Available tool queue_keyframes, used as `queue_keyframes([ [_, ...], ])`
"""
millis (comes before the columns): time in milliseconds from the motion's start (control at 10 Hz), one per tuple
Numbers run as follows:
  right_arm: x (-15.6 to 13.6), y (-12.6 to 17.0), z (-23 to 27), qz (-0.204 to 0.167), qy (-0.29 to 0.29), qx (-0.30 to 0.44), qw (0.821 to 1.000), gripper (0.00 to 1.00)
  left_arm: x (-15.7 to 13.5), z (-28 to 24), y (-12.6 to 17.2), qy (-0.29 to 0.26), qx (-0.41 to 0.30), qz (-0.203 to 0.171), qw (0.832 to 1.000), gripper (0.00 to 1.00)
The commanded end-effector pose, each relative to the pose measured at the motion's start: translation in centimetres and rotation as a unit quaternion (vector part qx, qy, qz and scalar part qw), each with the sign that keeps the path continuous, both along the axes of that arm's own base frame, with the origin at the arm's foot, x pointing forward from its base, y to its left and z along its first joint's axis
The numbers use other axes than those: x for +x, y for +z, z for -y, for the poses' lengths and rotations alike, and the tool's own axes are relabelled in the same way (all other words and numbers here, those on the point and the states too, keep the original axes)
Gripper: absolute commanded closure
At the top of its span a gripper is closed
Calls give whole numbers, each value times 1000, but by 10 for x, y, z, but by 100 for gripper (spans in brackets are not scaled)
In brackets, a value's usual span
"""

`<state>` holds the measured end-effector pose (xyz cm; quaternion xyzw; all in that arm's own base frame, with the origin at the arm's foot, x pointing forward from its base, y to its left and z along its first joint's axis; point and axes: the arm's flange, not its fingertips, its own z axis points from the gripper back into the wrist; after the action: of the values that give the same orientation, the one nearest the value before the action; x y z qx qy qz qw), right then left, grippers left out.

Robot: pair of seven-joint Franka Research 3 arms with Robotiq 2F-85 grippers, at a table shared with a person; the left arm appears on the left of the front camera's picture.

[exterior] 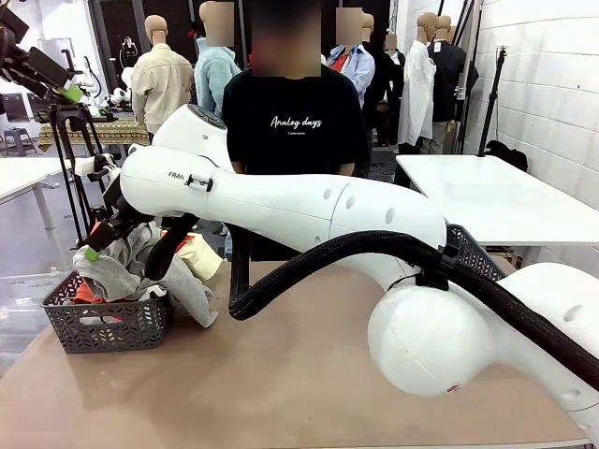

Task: Sort the tops and bottoms.
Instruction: Sort the clothes according to human instructions.

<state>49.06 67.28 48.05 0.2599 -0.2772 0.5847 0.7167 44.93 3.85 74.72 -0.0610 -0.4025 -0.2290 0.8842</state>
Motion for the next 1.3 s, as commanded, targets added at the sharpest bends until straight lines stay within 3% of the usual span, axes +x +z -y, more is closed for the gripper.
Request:
queue_keyframes([
  [0, 0, -1, 0, -1, 4, -1, 1000, 0, -1, -1, 1, 1, 1, 1, 1000, 0],
  [600, 0, 0, 0, 0, 0, 0, 1000, 0, -1, -1, 1, 1, 1, 1, 1000, 0],
  [1000, -24, 59, 116, 35, -134, 11, 990, 0, -1, -1, 1, 1, 1, 1, 1000, 0],
  [1200, -47, 83, 165, 28, -196, -22, 980, 0, -1, -1, 1, 1, 1, 1, 1000, 0],
])
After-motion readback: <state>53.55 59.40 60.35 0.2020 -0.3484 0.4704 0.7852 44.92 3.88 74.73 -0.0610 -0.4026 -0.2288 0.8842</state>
